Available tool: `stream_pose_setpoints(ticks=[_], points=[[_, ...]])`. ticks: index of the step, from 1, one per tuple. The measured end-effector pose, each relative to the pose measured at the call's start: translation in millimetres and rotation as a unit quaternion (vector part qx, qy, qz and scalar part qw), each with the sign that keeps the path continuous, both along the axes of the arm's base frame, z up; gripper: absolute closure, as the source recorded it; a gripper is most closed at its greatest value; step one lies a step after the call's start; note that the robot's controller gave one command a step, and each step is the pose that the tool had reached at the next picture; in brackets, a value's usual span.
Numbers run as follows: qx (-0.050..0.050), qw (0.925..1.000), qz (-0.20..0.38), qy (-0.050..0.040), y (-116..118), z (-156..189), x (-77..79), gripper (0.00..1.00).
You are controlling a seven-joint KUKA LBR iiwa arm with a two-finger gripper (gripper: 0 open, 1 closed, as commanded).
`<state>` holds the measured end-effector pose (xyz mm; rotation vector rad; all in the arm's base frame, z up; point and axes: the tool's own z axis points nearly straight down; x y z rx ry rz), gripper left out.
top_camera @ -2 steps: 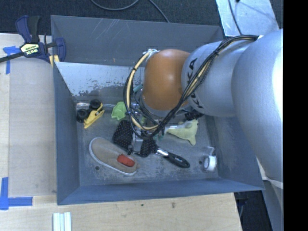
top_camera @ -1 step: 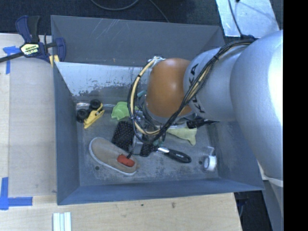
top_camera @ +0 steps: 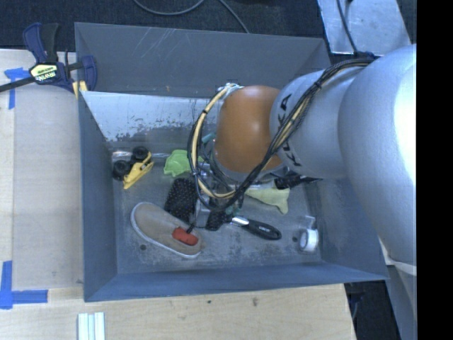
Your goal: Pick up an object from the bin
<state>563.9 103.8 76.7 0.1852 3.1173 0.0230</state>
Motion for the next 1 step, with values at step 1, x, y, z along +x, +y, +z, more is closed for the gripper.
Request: stream_pose_setpoints(ticks=[1], points=[[-0.002, 1.0000, 0.001, 0.0039, -7.0, 36.3, 1.0, 1.00]])
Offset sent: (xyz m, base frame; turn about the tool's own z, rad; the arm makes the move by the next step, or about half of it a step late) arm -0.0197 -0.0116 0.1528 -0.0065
